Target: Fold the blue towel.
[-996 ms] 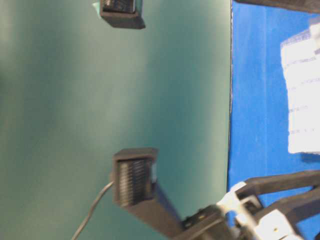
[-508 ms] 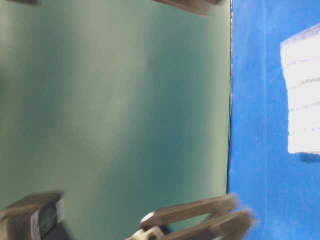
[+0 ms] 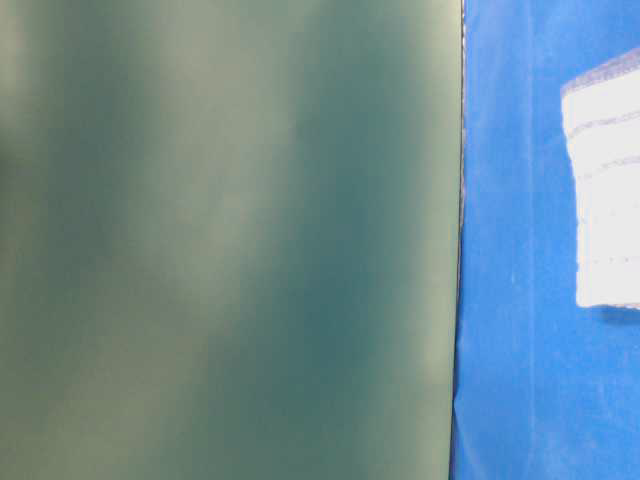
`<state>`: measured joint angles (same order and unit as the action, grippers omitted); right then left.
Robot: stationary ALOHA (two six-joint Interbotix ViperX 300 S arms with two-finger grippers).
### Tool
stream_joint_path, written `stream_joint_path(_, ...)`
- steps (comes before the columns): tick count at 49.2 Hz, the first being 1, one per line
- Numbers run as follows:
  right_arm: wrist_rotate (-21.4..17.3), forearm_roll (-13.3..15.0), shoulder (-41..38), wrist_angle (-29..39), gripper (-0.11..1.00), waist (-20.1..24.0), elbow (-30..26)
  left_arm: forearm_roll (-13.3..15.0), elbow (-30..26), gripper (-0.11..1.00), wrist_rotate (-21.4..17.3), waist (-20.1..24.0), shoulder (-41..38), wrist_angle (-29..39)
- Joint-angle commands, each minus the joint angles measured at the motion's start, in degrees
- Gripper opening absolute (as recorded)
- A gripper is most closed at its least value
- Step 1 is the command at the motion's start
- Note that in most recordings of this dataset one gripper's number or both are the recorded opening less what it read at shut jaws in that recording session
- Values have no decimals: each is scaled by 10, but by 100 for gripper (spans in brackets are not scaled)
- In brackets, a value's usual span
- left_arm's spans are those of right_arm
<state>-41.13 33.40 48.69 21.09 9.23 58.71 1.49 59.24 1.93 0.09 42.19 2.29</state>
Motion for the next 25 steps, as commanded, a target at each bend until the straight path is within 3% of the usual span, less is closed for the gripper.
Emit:
stream_joint_path(1,-2,3,41,-21,64,-11,23,-1,31,67,-1,15,61,-12)
stream_joint_path(12,-1,4,141,-68,64,-54,109,-1,120,67,-1,53,183,-18)
stream_joint_path(25,-2,4,171,-140,64,-95,171,-2,182,67,-1,64,295,-6)
